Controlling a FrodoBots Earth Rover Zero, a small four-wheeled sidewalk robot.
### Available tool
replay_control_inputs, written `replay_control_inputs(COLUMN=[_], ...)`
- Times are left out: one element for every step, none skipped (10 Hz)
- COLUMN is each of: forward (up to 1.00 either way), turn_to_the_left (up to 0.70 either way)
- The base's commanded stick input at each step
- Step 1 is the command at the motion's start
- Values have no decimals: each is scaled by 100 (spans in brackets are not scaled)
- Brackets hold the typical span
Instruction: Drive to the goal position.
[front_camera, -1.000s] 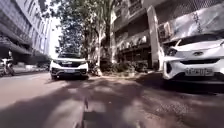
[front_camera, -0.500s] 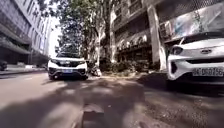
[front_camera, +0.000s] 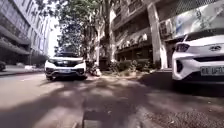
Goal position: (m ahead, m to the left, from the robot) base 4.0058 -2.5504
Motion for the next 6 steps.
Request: replay_control_inputs(forward=[45,45,45,45,45,45], turn_to_the_left=[0,0,0,0,0,0])
